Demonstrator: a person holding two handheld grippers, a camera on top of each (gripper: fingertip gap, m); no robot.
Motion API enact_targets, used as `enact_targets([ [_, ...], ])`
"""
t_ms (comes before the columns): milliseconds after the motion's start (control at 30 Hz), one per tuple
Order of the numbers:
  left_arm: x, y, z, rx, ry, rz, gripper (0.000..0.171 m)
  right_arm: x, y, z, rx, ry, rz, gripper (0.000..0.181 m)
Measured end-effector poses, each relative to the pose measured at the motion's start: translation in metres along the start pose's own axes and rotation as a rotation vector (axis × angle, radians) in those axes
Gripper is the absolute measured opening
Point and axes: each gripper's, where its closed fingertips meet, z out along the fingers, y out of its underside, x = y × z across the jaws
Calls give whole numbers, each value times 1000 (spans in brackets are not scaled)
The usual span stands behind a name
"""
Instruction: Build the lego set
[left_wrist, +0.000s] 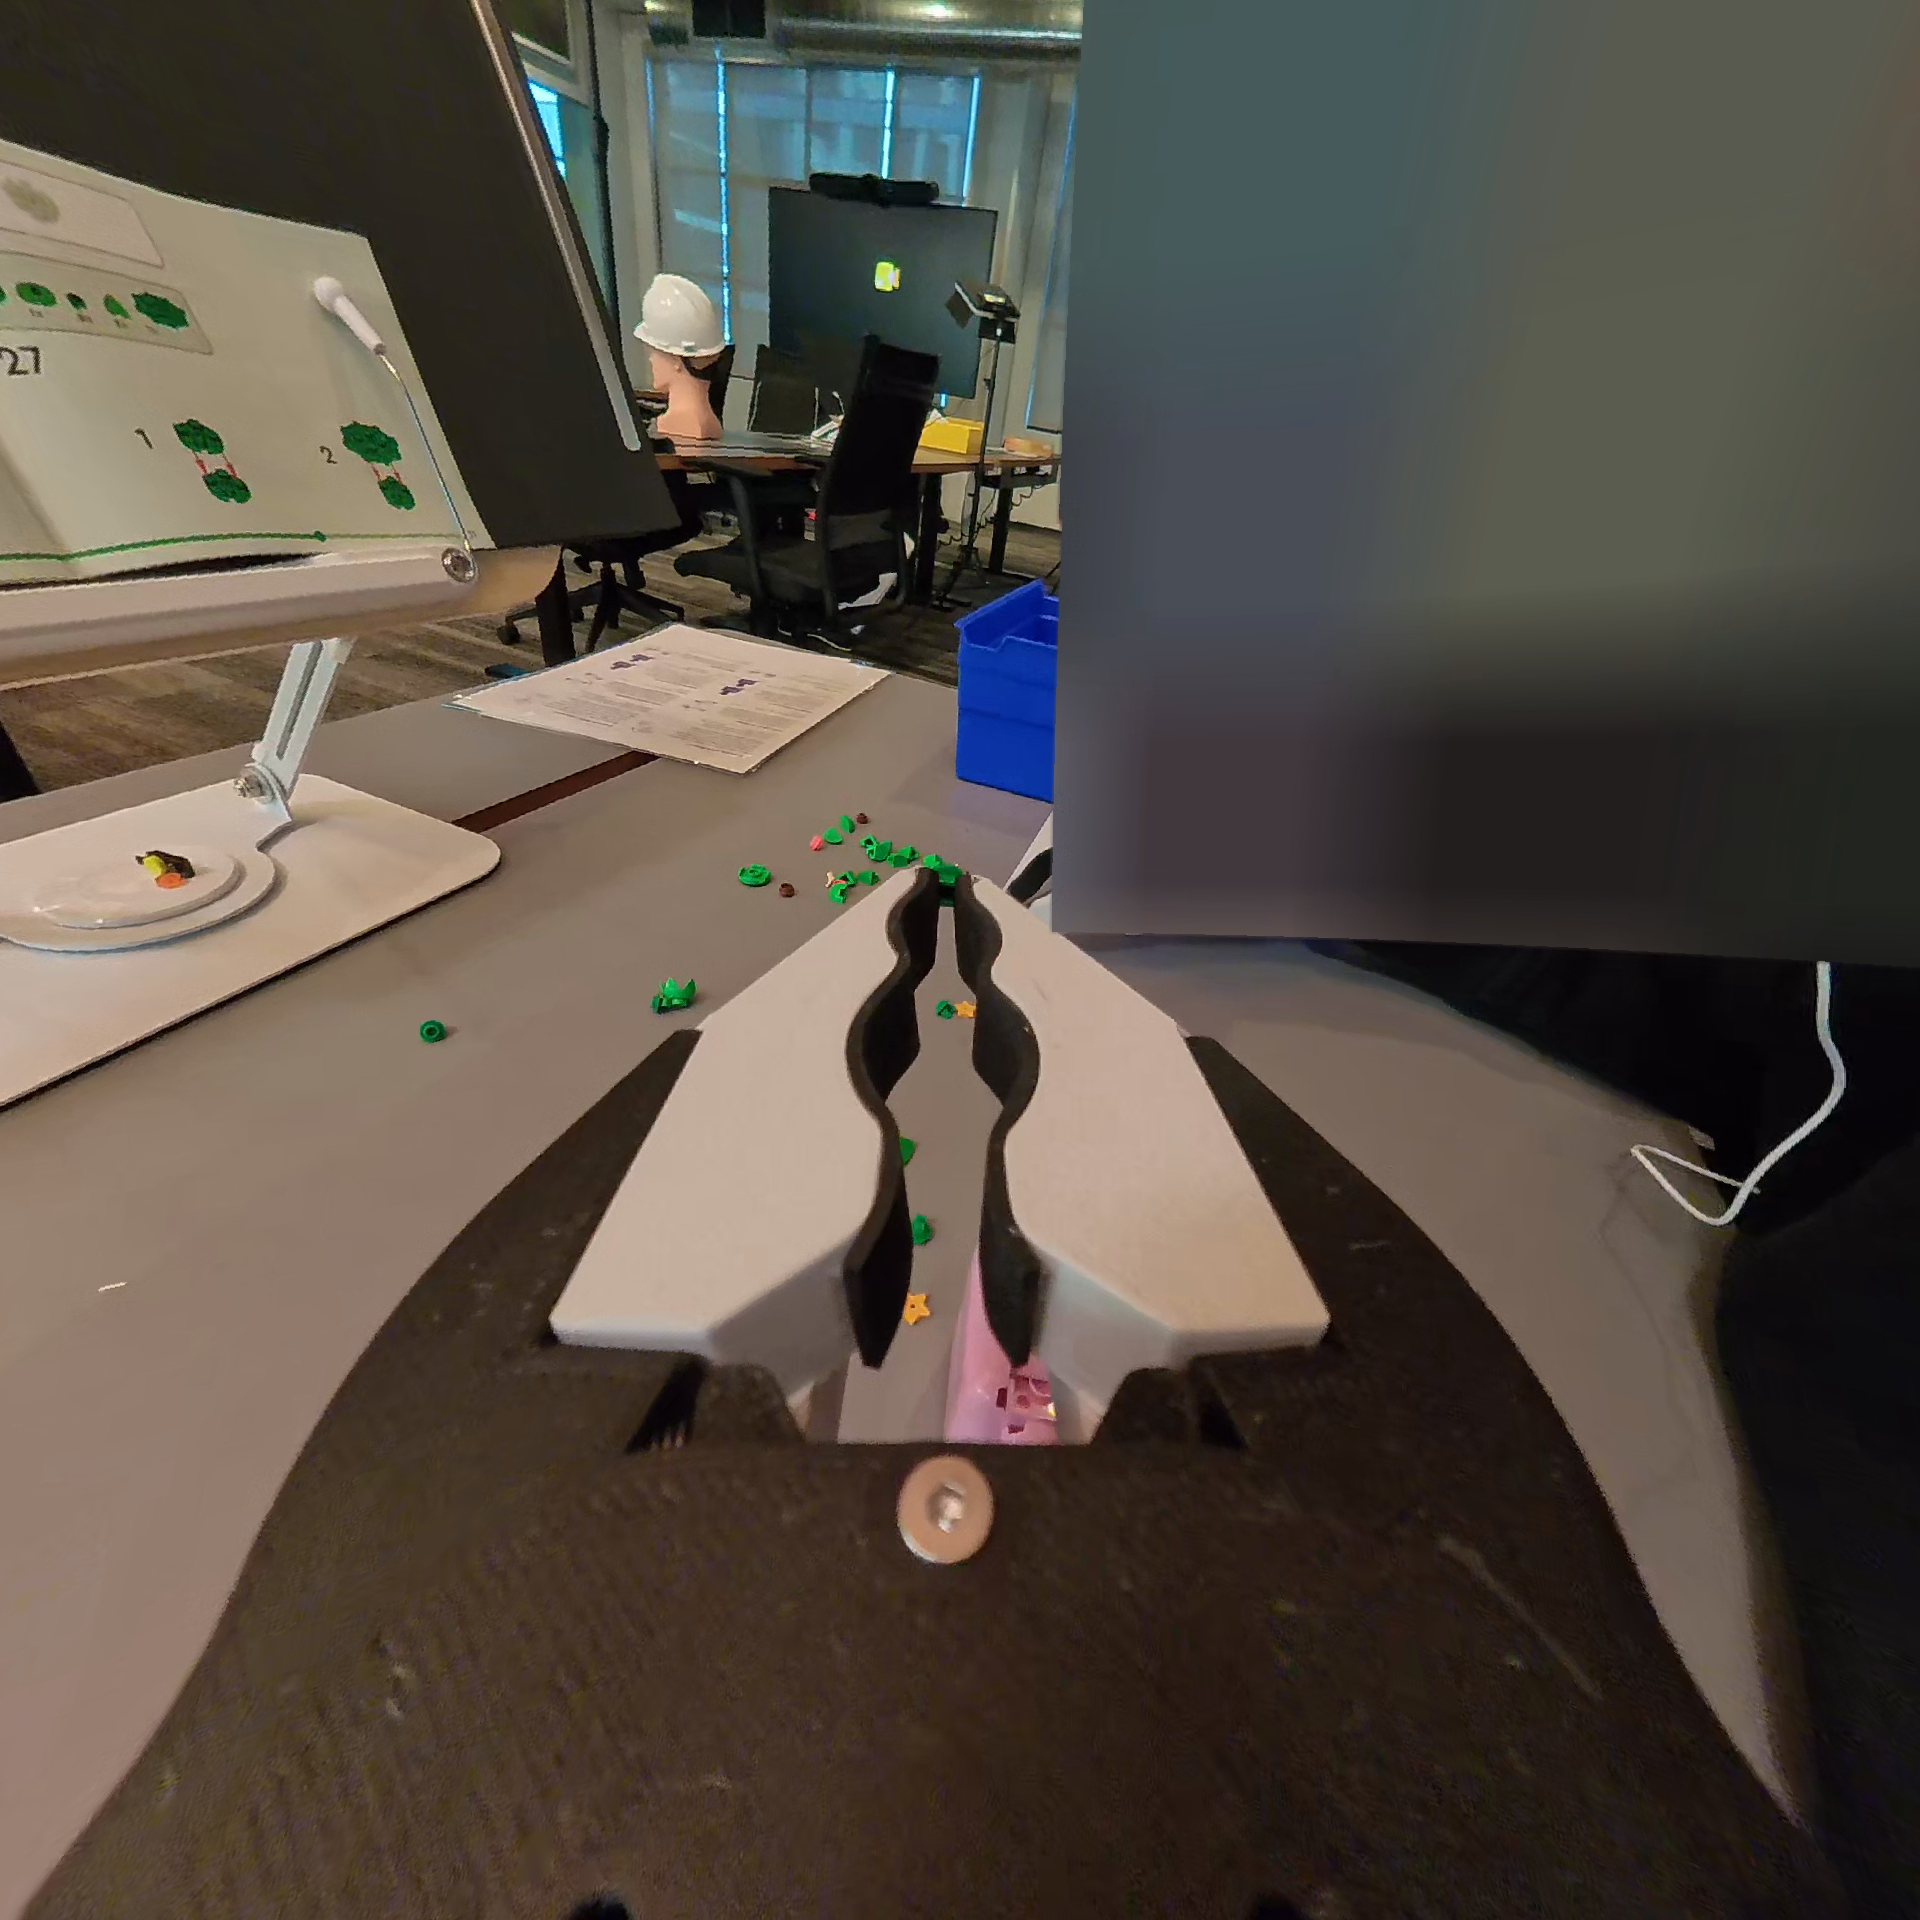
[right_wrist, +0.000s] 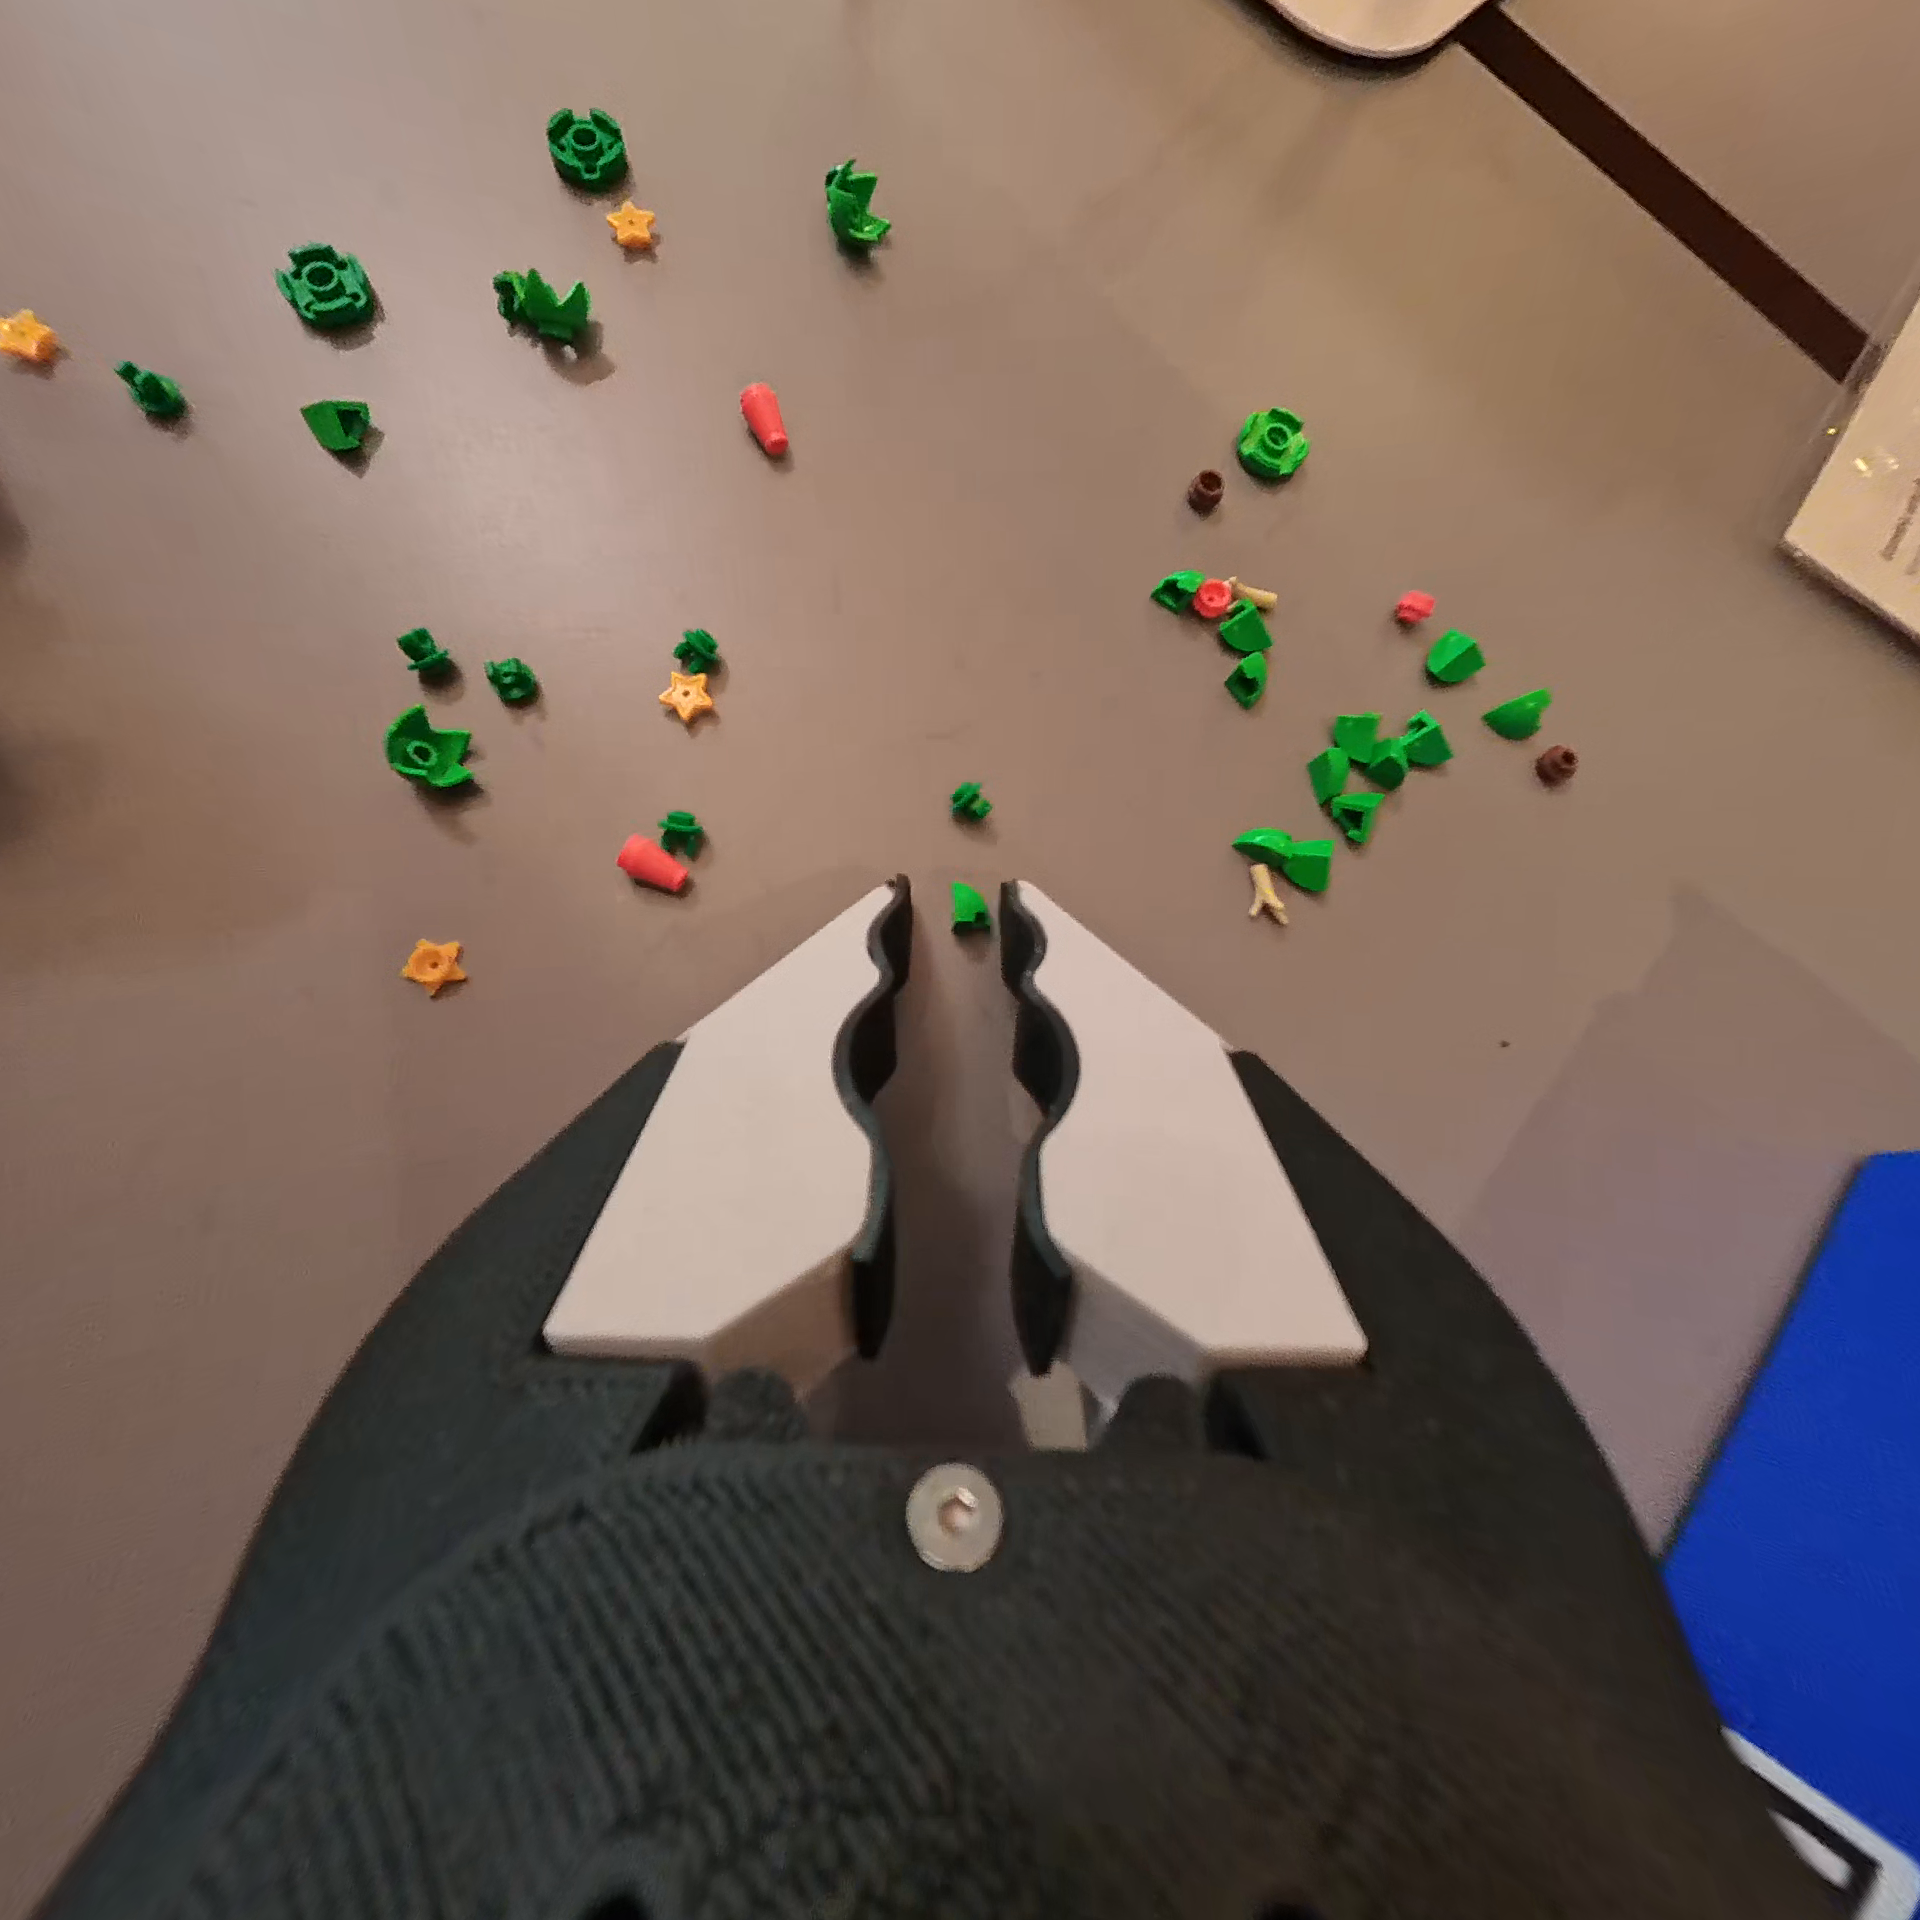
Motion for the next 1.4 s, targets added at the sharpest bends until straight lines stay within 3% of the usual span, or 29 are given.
enact_targets([
  [133, 0, -2, -1, 5, -1, 3, 0, 12, -18, -7, 136, 33, 54, 22],
  [267, -2, -6, -4, 30, -1, -16, 0, 49, -36, -13, 279, 106, 181, 21],
  [567, -8, -4, -5, 39, -14, -28, 0, 111, -46, 26, 250, 106, 418, 12],
  [867, -6, -6, -4, 49, -6, -36, 0, 104, -33, 45, 92, 136, 348, 16],
  [1067, -6, -2, -1, 37, 6, -49, 0, 109, -32, 50, 78, 119, 361, 19],
  [1200, -7, -1, -1, 35, 5, -54, 0, 109, -33, 52, 67, 133, 308, 9],
  [1400, -6, -1, -1, 31, 11, -53, 0, 106, -34, 52, 73, 99, 305, 8],
])
